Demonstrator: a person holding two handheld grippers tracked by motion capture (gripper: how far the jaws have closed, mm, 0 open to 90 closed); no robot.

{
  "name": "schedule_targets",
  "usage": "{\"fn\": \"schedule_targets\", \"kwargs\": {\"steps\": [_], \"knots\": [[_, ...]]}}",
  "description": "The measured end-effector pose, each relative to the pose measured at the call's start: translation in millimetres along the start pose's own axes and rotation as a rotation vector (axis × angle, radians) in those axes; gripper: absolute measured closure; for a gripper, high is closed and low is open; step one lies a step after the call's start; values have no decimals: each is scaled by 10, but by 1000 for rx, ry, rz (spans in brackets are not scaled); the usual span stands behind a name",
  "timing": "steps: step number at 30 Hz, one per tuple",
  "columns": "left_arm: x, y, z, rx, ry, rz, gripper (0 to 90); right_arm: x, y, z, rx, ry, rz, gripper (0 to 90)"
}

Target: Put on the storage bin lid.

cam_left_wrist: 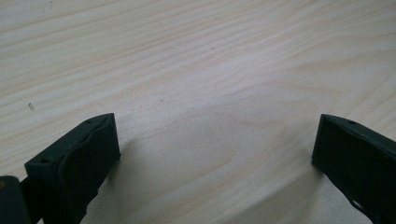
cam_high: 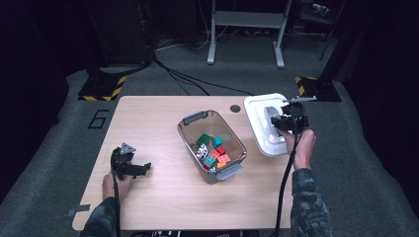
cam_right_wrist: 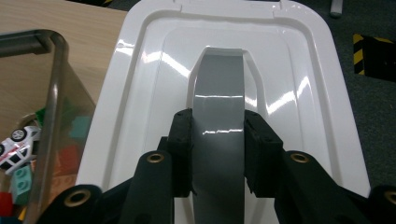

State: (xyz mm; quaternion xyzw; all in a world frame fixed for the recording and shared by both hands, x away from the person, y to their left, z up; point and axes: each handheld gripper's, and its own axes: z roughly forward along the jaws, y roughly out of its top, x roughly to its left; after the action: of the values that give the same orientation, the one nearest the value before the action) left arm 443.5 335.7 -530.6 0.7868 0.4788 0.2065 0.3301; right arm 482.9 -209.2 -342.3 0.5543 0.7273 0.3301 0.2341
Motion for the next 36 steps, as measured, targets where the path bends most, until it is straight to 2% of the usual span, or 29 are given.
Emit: {"fn": "schedule_targets", "kwargs": {"steps": [12,15,16,17,25,36], "knots": [[0,0,0,0,0,0,5,200,124,-156,-19,28,8,674],[2,2,-5,6,-3,1,5,256,143,-177,-25,41,-7,674],[2,2,-5,7,-4,1,5,286,149,-185,-24,49,4,674],[0,2,-4,5,-2,-2,5,301,151,-188,-30,55,-12,674],[0,0,0,0,0,-1,5,573,208,-194,-20,92,-41,674],[-1,0,1,-1,0,-2,4,1032,288,-148,-9,155,-120,674]]}}
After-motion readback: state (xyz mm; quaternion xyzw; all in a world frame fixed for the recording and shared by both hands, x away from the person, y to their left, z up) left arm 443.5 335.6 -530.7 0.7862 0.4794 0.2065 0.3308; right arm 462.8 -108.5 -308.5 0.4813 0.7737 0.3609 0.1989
